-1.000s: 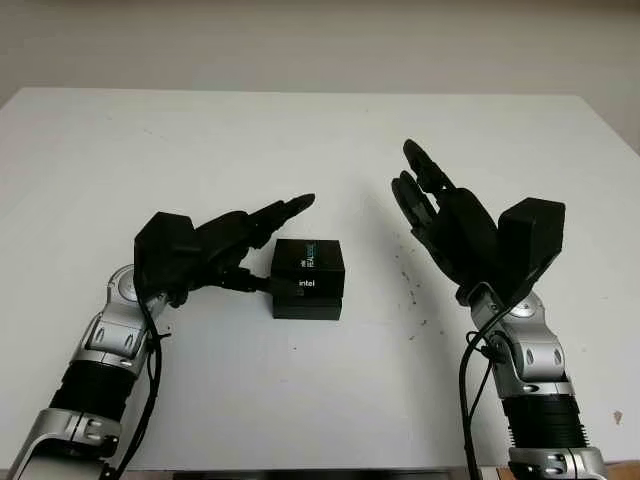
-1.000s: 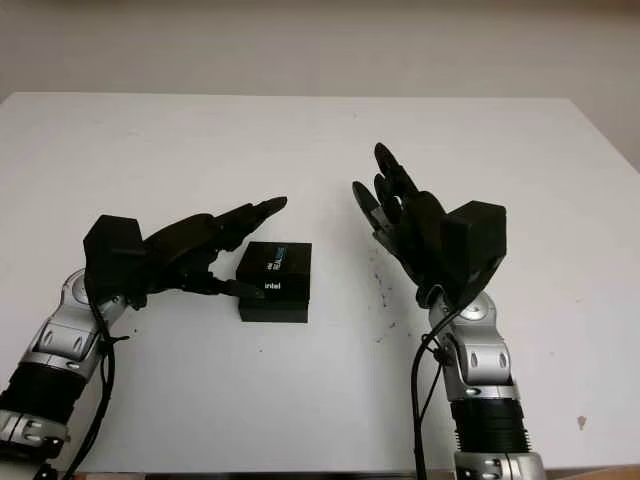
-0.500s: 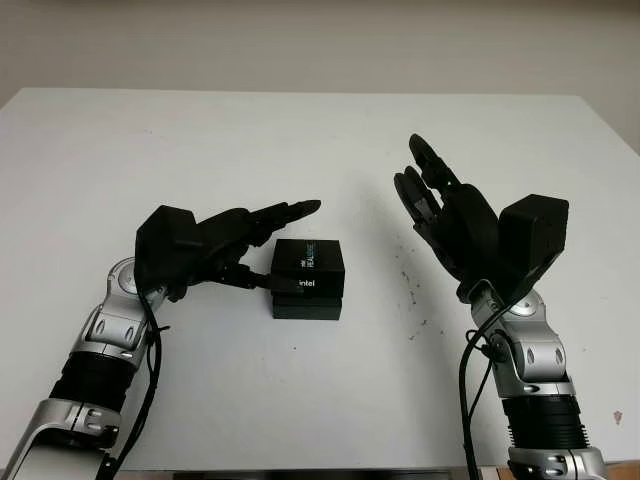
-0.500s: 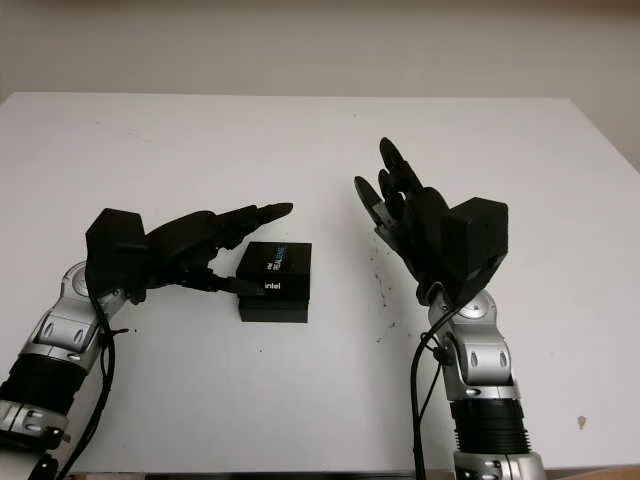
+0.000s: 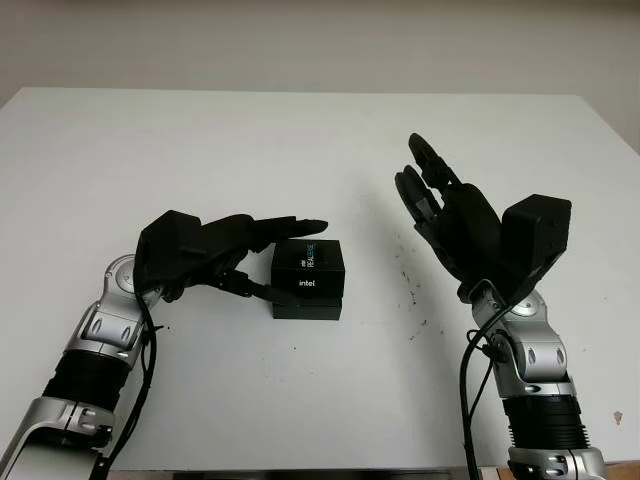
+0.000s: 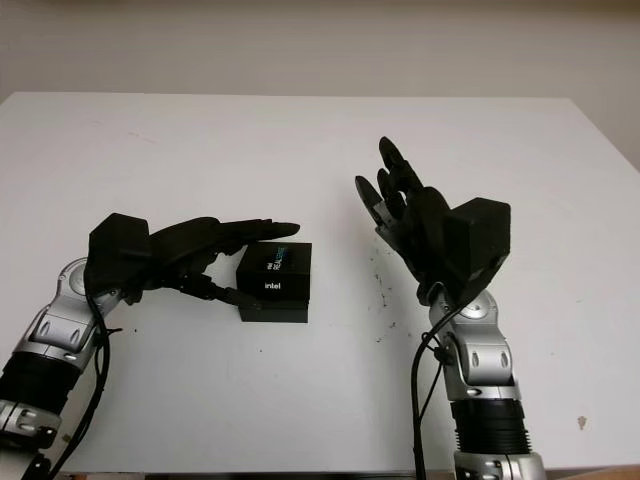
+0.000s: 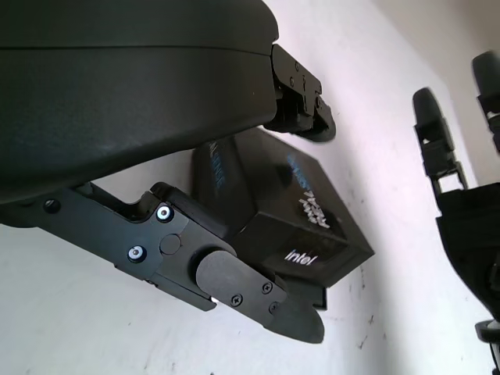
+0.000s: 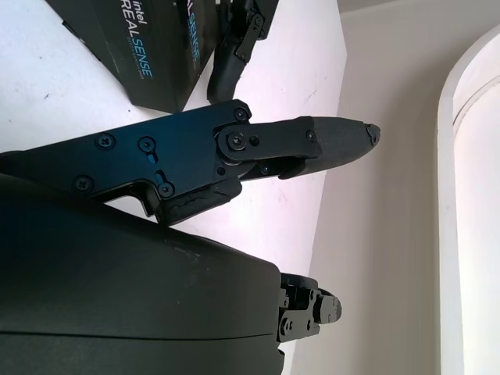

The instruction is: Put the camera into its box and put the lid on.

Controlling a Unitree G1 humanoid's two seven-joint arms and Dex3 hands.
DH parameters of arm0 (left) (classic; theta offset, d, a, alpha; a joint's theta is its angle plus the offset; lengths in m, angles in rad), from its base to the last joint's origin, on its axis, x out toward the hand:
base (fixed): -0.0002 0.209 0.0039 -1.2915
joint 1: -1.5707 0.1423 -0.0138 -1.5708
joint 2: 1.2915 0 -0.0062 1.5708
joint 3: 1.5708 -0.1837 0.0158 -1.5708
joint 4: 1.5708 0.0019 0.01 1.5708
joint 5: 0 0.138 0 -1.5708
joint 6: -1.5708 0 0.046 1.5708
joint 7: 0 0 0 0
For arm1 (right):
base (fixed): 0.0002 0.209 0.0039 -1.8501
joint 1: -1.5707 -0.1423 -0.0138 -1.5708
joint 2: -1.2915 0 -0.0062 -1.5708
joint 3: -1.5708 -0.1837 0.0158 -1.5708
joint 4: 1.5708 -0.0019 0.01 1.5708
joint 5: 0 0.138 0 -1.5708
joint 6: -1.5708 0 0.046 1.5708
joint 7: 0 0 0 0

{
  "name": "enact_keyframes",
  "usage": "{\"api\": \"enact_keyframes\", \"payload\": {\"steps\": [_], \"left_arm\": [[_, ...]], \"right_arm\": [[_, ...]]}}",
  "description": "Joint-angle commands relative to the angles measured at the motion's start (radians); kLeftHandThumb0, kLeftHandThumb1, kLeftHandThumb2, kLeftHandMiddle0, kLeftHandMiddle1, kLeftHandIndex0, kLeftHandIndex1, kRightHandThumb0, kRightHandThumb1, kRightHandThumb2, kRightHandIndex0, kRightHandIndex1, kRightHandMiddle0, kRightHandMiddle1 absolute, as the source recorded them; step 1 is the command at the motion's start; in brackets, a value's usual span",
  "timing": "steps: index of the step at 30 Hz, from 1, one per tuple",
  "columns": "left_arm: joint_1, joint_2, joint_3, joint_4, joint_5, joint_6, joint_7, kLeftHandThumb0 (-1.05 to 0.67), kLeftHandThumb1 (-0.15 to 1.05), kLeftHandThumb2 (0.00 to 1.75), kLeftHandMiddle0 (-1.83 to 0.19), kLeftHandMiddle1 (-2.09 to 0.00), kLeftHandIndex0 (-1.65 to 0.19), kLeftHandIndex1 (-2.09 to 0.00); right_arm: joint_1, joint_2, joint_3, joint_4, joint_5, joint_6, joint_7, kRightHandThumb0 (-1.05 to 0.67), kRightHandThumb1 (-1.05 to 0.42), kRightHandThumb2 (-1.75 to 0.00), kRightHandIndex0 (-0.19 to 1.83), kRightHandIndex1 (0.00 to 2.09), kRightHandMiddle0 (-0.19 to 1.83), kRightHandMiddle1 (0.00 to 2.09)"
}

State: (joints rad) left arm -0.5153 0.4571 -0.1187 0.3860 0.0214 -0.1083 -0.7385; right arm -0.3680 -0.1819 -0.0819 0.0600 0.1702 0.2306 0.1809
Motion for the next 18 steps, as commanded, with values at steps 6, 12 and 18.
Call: {"api": "enact_keyframes", "payload": {"steps": [6,12,18], "left_arm": [[0.004,-0.026,0.007,-0.009,-0.006,-0.016,0.051,-0.48,0.84,0.06,-0.2,-1.11,-0.1,-1.1],[0.009,-0.029,0.01,-0.012,-0.005,-0.029,0.068,-0.42,0.87,0.06,-0.26,-1.13,-0.1,-1.19],[0.004,-0.018,-0.003,0.0,0.026,-0.078,0.081,-0.42,0.87,0.05,-0.34,-1.08,-0.12,-1.18]], "right_arm": [[0.0,0.005,0.0,-0.015,-0.011,-0.002,-0.005,-0.68,-1.05,-0.25,-0.01,0.06,0.02,0.07],[0.001,0.007,-0.005,-0.013,-0.005,-0.003,-0.003,-0.67,-1.05,-0.25,-0.02,0.06,0.02,0.07],[0.0,0.008,-0.005,-0.014,-0.008,0.002,-0.008,-0.68,-1.05,-0.25,-0.01,0.06,0.02,0.07]]}}
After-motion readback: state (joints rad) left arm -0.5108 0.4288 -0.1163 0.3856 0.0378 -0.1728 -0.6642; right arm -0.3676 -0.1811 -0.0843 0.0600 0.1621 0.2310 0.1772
